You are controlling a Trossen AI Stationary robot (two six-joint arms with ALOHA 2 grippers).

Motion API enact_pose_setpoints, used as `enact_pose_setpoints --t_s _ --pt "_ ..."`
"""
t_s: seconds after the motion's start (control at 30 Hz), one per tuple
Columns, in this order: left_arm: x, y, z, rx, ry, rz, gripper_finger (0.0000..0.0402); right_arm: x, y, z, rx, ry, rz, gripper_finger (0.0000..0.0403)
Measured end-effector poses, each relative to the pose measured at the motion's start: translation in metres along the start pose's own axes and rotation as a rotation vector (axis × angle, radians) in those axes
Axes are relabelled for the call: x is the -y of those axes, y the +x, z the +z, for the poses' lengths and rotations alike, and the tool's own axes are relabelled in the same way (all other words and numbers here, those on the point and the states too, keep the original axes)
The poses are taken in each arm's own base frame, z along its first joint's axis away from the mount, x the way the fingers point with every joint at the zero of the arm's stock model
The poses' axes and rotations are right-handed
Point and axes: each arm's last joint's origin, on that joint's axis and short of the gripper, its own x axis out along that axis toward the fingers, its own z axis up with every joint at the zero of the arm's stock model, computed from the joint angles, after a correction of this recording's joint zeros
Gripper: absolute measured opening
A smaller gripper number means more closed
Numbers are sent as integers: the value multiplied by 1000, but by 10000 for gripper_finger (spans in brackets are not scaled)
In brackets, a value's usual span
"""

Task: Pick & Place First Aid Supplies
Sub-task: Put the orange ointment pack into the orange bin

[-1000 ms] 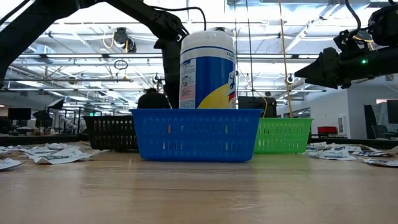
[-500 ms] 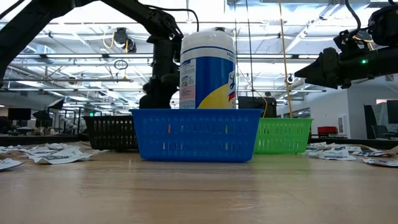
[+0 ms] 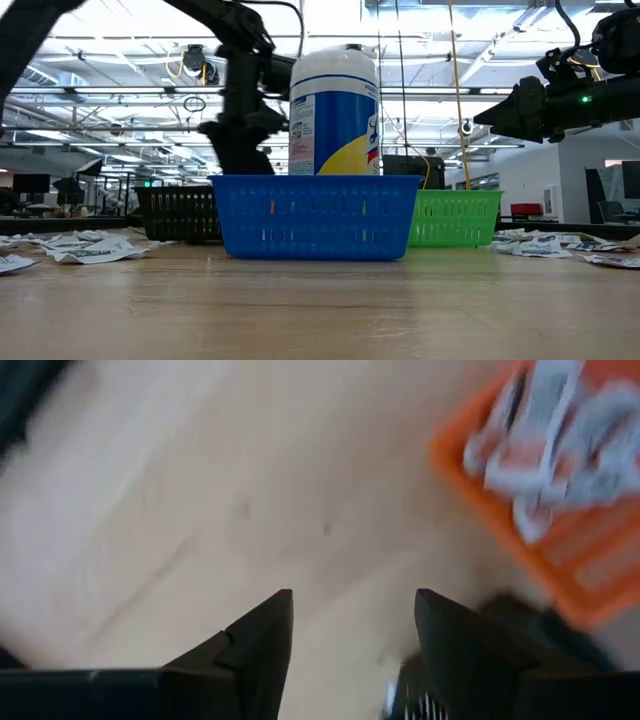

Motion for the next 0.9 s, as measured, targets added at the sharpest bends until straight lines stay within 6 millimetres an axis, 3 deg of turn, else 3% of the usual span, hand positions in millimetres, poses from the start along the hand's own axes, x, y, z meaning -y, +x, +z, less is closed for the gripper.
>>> enact_pose_setpoints --t_s 0.53,0.73,0.9 --pt "-11 20 -127 -145 3 -55 280 0 0 0 0 0 0 380" --pt "-14 27 -156 -180 -25 -72 297 0 0 0 0 0 0 380" --pt "-13 32 -164 -191 -28 -72 296 0 0 0 0 0 0 380"
